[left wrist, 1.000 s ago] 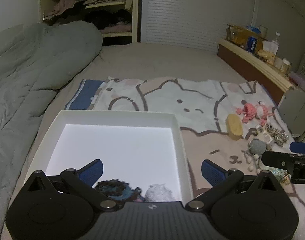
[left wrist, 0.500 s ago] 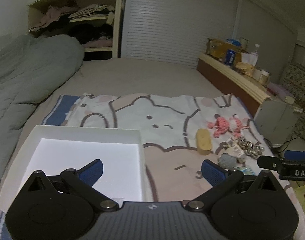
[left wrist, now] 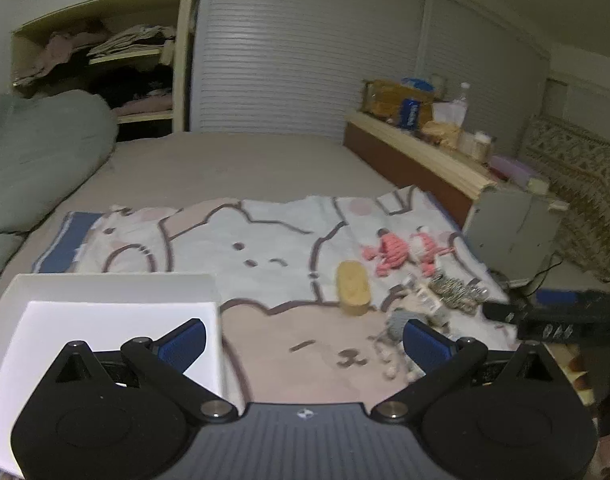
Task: Organize objects
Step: 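Lift both tools out of the box and move back toward the toys, then grasp the grey crocheted doll with the left tool while the right tool grasps the floral pouch, then carry the grey doll and floral pouch into the white box and release both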
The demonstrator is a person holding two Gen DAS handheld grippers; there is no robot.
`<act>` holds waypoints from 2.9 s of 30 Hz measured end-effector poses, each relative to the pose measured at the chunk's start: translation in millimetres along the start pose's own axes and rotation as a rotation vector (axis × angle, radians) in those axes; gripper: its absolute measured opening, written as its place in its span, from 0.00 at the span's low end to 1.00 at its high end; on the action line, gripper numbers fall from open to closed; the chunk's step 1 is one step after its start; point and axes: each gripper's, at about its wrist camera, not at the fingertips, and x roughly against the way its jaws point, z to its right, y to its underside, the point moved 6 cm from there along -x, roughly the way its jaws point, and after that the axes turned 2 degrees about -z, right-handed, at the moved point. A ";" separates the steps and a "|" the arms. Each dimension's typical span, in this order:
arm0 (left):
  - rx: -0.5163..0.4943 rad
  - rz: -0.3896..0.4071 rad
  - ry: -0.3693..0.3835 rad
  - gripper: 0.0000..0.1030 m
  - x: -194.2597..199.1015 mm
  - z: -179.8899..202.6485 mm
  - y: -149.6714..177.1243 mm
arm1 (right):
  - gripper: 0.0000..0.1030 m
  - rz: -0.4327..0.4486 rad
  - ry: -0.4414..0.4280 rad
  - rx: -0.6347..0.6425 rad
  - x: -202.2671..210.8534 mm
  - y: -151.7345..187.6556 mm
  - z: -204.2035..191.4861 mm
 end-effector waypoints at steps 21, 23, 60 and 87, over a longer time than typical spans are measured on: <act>-0.118 -0.205 0.313 0.96 -133.3 93.2 -1.4 | 1.00 -0.131 -0.175 0.153 -55.6 51.6 -4.5; -0.121 -0.234 0.317 0.90 -146.9 93.5 2.2 | 1.00 -0.135 -0.192 0.153 -58.8 52.3 -6.3; -0.046 -0.249 0.257 0.48 -173.0 83.8 -9.9 | 0.82 -0.085 -0.207 0.103 -54.7 26.9 1.8; 0.017 -0.146 0.179 0.48 -53.9 23.8 -12.1 | 0.83 -0.066 -0.105 -0.087 0.0 3.2 -9.9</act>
